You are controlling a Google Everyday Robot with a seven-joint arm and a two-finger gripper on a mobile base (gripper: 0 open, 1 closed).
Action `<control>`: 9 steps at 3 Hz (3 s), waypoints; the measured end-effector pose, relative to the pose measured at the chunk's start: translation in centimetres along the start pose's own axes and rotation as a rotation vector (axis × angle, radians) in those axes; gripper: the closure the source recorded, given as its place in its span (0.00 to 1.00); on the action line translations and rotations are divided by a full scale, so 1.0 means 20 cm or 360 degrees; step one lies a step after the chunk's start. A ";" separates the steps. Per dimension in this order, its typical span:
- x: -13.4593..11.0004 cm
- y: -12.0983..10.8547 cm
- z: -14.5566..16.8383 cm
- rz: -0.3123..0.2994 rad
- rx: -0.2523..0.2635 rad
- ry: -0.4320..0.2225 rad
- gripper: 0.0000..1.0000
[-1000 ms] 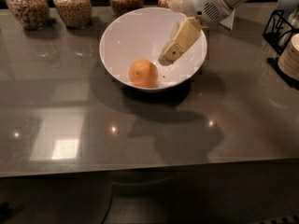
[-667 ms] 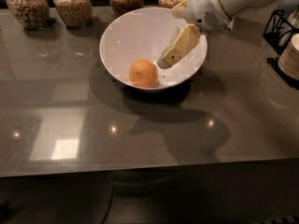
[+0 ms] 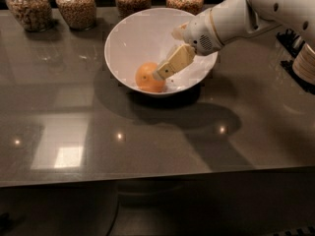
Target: Pick orange from white bowl
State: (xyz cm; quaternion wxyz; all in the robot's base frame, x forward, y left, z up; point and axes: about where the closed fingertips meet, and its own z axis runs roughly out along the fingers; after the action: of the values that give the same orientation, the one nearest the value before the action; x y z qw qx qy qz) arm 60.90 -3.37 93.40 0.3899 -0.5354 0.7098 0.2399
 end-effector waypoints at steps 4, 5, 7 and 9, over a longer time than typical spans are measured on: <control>0.12 0.08 0.27 0.0207 -0.0195 -0.0010 0.39; 0.16 0.08 0.30 0.0241 -0.0211 -0.0003 0.36; 0.22 0.05 0.33 0.0282 -0.0193 0.0000 0.36; 0.27 -0.02 0.35 0.0290 -0.0165 0.0017 0.61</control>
Offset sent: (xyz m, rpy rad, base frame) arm 0.0056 0.0250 -0.0408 0.0620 0.1258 0.0098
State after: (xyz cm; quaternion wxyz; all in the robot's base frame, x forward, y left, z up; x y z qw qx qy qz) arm 62.58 -1.27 85.11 0.3344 -0.4894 0.7442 0.3079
